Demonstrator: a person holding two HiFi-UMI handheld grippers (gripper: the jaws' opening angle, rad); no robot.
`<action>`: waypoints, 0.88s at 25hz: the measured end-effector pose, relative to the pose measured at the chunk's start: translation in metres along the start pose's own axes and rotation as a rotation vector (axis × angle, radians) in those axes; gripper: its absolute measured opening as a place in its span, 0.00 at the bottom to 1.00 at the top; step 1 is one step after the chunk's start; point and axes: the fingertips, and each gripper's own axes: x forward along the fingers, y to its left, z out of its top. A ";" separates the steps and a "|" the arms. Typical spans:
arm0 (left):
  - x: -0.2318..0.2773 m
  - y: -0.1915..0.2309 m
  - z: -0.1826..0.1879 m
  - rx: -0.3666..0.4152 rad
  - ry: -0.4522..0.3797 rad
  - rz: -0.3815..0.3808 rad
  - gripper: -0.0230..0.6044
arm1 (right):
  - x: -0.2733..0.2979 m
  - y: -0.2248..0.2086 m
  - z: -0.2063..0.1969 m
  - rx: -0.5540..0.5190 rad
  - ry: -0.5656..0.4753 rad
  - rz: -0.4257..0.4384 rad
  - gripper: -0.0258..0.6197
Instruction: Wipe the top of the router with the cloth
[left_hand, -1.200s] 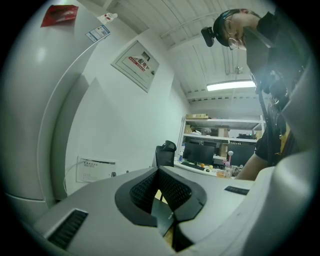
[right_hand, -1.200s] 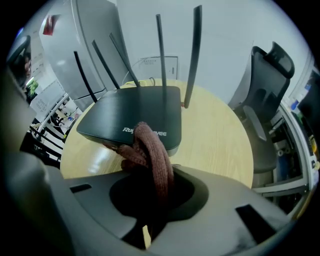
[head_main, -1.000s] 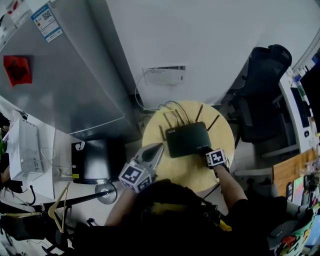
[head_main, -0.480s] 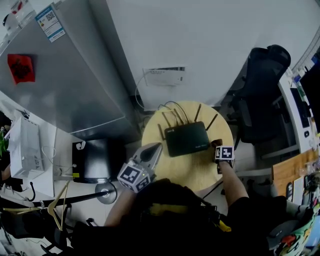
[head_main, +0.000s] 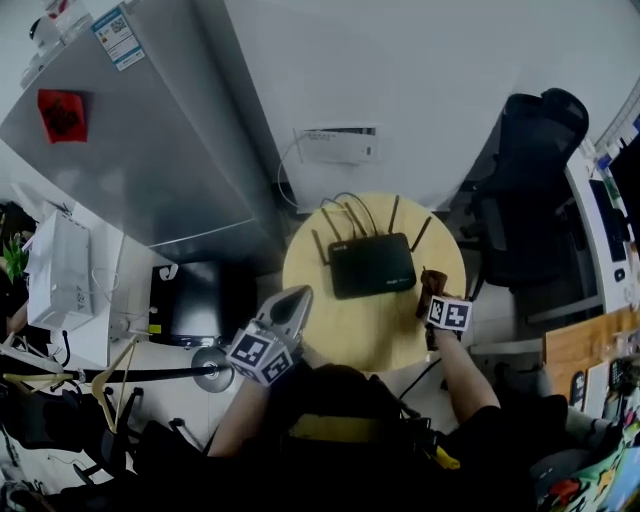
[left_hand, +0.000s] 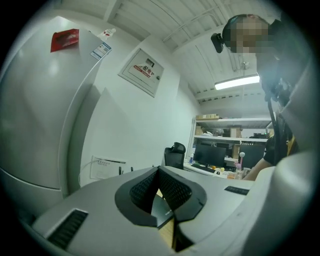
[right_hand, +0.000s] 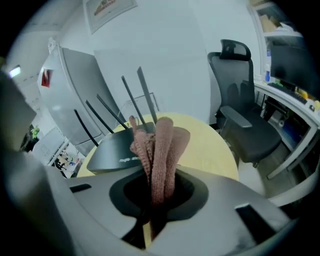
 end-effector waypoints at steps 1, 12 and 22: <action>-0.007 0.004 -0.001 -0.005 -0.004 0.028 0.02 | -0.003 0.007 0.001 0.010 -0.030 0.033 0.13; -0.071 0.034 -0.006 0.061 -0.005 0.135 0.02 | -0.096 0.030 0.023 0.075 -0.411 0.122 0.13; -0.142 0.044 0.022 0.127 -0.106 0.006 0.02 | -0.228 0.152 0.008 -0.126 -0.728 0.069 0.13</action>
